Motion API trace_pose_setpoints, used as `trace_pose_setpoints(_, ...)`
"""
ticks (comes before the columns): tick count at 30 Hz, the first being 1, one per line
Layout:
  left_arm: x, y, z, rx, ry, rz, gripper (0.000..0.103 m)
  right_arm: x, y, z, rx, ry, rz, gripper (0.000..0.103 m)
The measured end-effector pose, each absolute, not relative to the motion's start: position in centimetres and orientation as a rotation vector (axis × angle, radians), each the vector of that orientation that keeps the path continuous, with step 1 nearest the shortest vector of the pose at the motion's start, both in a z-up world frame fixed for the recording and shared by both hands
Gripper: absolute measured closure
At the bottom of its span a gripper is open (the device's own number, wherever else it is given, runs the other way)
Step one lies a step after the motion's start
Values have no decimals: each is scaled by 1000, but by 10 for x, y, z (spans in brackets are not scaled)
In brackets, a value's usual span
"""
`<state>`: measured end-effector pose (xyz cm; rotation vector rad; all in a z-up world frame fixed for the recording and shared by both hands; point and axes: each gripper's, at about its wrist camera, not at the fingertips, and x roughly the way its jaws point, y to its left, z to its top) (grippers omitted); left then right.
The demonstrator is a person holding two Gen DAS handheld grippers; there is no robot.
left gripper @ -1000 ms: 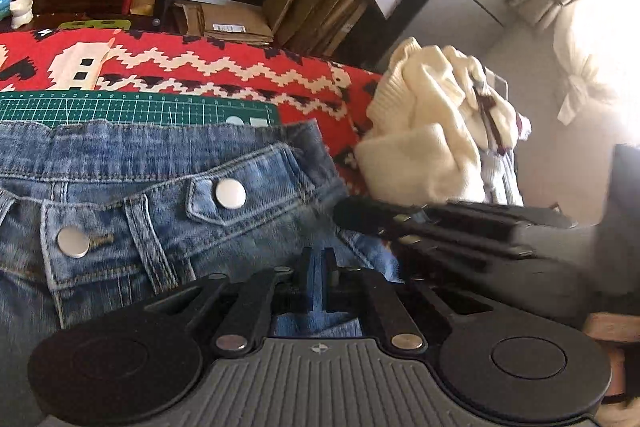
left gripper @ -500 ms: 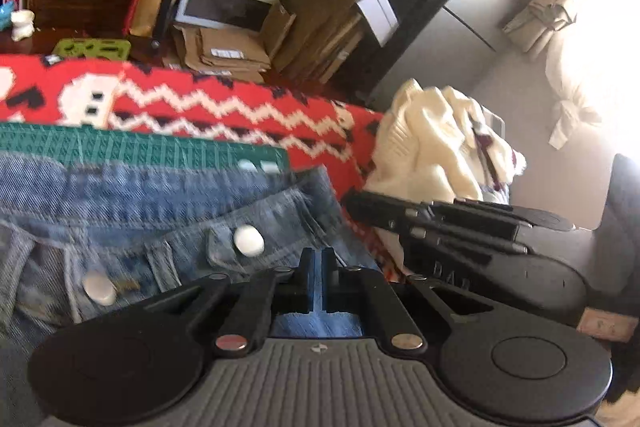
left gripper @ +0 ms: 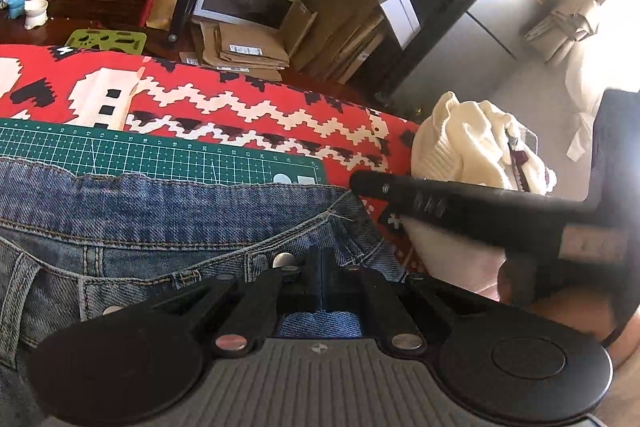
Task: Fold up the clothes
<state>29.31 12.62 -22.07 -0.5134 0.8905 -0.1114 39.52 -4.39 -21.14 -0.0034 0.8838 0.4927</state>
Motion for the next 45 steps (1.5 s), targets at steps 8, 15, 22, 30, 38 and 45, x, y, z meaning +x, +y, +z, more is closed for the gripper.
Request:
trace_pose_setpoints(8, 275, 127, -206, -596, 868, -172, 101, 344, -63, -186, -153, 894, 623, 103)
trace_pose_setpoints(15, 262, 110, -214, -569, 916, -164, 101, 332, -45, -226, -311, 844, 554, 103)
trace_pose_setpoints(22, 249, 110, -208, -547, 918, -166, 101, 329, -61, -212, -177, 827, 521, 103)
trace_pose_setpoints(30, 240, 74, -214, -500, 957, -195, 101, 300, -93, -225, -138, 905, 600, 103)
trace_pose_setpoints(38, 215, 42, -215, -470, 1006, -256, 101, 278, -119, -224, -214, 1025, 596, 103)
trace_pose_setpoints(45, 191, 27, -221, -435, 1053, -304, 100, 234, -151, -221, -213, 1114, 586, 103)
